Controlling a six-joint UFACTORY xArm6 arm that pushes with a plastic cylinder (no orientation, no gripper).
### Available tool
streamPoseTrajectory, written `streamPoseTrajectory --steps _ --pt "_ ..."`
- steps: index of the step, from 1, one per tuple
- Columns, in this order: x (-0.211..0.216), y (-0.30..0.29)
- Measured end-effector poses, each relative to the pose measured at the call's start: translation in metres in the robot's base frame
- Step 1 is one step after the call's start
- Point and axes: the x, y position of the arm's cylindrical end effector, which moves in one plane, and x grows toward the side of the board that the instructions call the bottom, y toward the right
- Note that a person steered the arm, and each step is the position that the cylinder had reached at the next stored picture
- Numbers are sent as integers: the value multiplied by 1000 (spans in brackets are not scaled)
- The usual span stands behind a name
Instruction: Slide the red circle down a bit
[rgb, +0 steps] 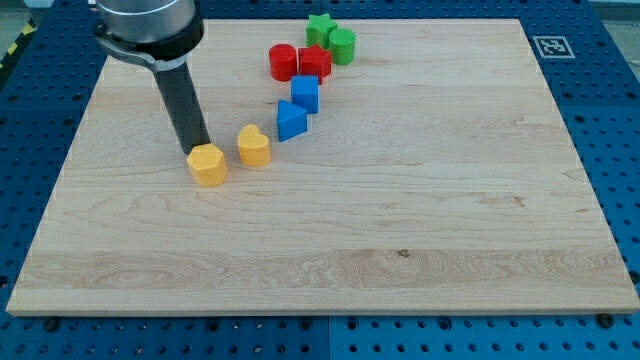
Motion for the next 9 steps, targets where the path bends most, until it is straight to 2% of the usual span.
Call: streamPoseTrajectory --steps 3,4,7,9 --pt "6 0" --pt "-19 -8" --pt "-154 -3" --pt "-171 17"
